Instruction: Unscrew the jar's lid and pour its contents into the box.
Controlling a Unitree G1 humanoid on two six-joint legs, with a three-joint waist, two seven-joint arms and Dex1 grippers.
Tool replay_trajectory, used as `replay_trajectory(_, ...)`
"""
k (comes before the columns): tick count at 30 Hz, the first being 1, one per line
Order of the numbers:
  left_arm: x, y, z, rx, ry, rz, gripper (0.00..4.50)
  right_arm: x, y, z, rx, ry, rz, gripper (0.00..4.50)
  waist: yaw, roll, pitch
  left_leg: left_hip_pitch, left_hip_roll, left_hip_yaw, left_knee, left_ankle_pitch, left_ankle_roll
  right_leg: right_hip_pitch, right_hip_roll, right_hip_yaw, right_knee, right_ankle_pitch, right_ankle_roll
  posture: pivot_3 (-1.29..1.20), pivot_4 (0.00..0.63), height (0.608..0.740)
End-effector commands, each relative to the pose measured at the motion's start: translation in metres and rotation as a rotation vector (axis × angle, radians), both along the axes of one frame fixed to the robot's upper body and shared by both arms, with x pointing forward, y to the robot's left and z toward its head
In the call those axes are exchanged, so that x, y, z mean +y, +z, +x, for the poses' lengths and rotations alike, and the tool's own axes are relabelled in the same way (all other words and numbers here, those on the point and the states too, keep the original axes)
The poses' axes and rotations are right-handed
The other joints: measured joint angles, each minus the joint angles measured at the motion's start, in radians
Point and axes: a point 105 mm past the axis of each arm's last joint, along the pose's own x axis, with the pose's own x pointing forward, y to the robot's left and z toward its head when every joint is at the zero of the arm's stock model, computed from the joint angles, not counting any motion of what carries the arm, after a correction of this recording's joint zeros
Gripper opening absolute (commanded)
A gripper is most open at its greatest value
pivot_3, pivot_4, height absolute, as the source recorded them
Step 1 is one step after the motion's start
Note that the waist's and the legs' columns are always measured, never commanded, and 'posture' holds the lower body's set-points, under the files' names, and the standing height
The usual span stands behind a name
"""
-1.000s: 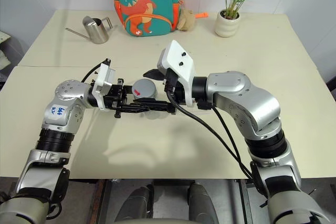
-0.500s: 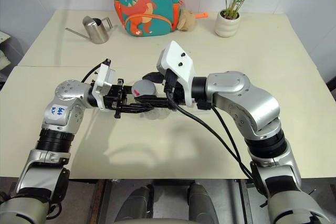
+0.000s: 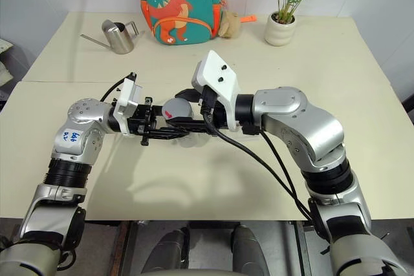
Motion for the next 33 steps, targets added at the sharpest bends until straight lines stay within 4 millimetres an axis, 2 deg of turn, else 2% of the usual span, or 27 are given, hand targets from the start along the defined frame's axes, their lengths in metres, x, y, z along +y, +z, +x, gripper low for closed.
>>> replay_trajectory(1,0.0,0.009,-0.002,-0.027,-0.016,0.01,1.87,0.001,0.02,-0.006,-0.065,0.031,0.027,2.71,0.0,0.0,0.0,0.0,0.0,0.0,0.0,0.0,0.0,0.0,0.0,0.0,0.0,0.0,0.0,0.0,0.15,0.74)
replay_trajectory(14,0.002,0.003,-0.004,-0.009,-0.022,0.032,1.87,-0.011,0.049,0.007,-0.149,-0.027,0.068,2.71,0.0,0.0,0.0,0.0,0.0,0.0,0.0,0.0,0.0,0.0,0.0,0.0,0.0,0.0,0.0,0.0,0.15,0.74)
replay_trajectory(24,0.001,0.0,-0.007,0.005,-0.025,0.031,1.87,-0.026,0.063,0.022,-0.209,-0.102,0.066,2.71,0.0,0.0,0.0,0.0,0.0,0.0,0.0,0.0,0.0,0.0,0.0,0.0,0.0,0.0,0.0,0.0,0.15,0.74)
replay_trajectory(26,0.004,0.003,-0.004,-0.008,-0.003,0.025,1.87,-0.039,0.063,0.032,-0.214,-0.17,0.057,2.71,0.0,0.0,0.0,0.0,0.0,0.0,0.0,0.0,0.0,0.0,0.0,0.0,0.0,0.0,0.0,0.0,0.15,0.74)
replay_trajectory(28,0.012,0.01,0.002,-0.033,0.051,0.016,1.87,-0.062,0.057,0.046,-0.197,-0.279,0.038,2.71,0.001,0.0,0.0,0.0,0.0,0.0,0.0,0.0,0.0,0.0,0.0,0.0,0.0,0.0,0.0,0.0,0.15,0.74)
replay_trajectory(31,0.025,0.017,0.009,-0.06,0.122,0.008,1.87,-0.095,0.04,0.061,-0.154,-0.427,-0.003,2.71,0.003,0.0,0.0,0.0,0.0,0.0,0.0,0.0,0.0,0.0,0.0,0.0,-0.001,0.0,0.0,0.0,0.15,0.74)
replay_trajectory(33,0.034,0.023,0.013,-0.08,0.173,0.002,1.87,-0.125,0.022,0.073,-0.112,-0.566,-0.032,2.71,0.002,0.0,0.0,-0.001,0.0,0.0,0.0,0.0,0.001,0.0,0.0,0.0,-0.001,0.0,0.0,0.0,0.15,0.74)
